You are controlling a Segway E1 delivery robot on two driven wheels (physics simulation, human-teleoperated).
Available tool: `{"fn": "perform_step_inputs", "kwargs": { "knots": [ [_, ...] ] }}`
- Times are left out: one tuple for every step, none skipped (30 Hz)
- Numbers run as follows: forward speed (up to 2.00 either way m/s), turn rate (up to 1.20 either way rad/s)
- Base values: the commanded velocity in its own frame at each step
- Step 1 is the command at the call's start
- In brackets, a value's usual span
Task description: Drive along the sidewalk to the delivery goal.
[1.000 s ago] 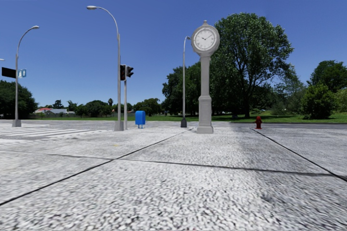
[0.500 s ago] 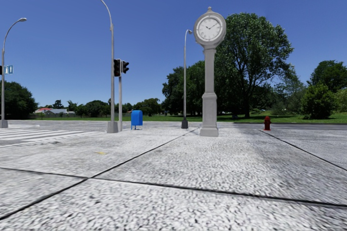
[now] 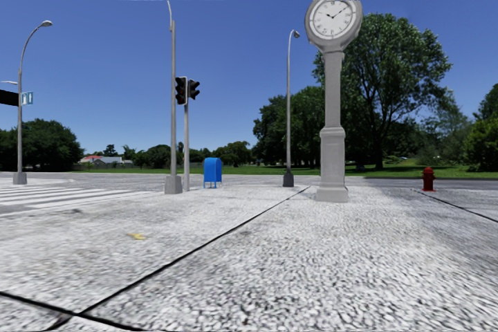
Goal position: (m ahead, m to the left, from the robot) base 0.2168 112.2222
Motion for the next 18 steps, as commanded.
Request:
{"fn": "perform_step_inputs", "kwargs": {
  "knots": [
    [2.0,0.39],
    [2.0,0.39],
    [2.0,0.39],
    [2.0,0.39],
    [2.0,0.39],
    [2.0,0.39],
    [2.0,0.39],
    [2.0,0.39],
    [2.0,0.39],
    [2.0,0.39],
    [2.0,0.39],
    [2.0,0.39],
    [2.0,0.39],
    [2.0,0.39],
    [2.0,0.39],
    [2.0,0.39],
    [2.0,0.39],
    [2.0,0.39]
  ]
}}
